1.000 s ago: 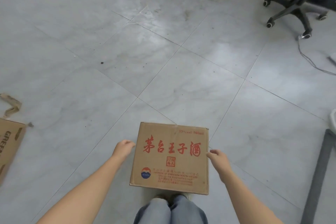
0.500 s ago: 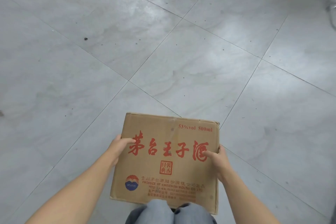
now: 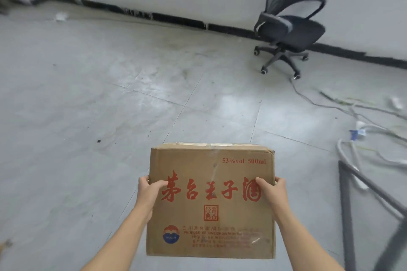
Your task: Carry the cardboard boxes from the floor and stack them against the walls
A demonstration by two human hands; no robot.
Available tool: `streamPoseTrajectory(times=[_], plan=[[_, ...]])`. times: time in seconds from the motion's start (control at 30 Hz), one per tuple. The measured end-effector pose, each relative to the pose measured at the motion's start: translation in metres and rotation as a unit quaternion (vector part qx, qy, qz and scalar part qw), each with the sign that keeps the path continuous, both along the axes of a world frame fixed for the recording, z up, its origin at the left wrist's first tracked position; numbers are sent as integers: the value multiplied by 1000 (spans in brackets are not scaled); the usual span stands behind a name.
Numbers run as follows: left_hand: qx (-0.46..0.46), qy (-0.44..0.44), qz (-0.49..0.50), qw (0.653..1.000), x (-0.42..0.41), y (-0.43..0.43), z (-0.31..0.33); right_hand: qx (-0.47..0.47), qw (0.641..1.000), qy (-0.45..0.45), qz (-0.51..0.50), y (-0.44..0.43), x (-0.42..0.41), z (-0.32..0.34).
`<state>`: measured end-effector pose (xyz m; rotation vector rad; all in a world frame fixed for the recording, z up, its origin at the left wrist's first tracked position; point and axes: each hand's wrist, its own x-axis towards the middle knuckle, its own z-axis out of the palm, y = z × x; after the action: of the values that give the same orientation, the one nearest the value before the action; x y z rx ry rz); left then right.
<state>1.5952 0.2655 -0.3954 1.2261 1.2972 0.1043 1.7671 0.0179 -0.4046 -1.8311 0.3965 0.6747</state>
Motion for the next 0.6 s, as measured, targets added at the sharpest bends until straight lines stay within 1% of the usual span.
streamPoseTrajectory(times=[0.13, 0.2, 0.27, 0.33, 0.43, 0.5, 0.6], plan=[[33, -50, -114, 992, 51, -16, 97, 2, 992, -73, -106, -46, 0, 109], [26, -101, -169, 980, 77, -34, 135, 5, 977, -122, -174, -75, -11, 158], [8, -147, -233, 961, 99, -53, 167, 9, 954, -165, -251, -101, -34, 204], [0, -186, -305, 934, 112, -73, 198, 1, 922, -209, -327, -125, -66, 242], [-16, -230, -412, 881, 115, -107, 240, -16, 864, -263, -429, -156, -134, 288], [-24, -268, -478, 836, 102, -132, 266, -27, 821, -289, -492, -168, -191, 312], [-64, -309, -531, 787, 68, -175, 296, -64, 757, -318, -568, -180, -282, 342]])
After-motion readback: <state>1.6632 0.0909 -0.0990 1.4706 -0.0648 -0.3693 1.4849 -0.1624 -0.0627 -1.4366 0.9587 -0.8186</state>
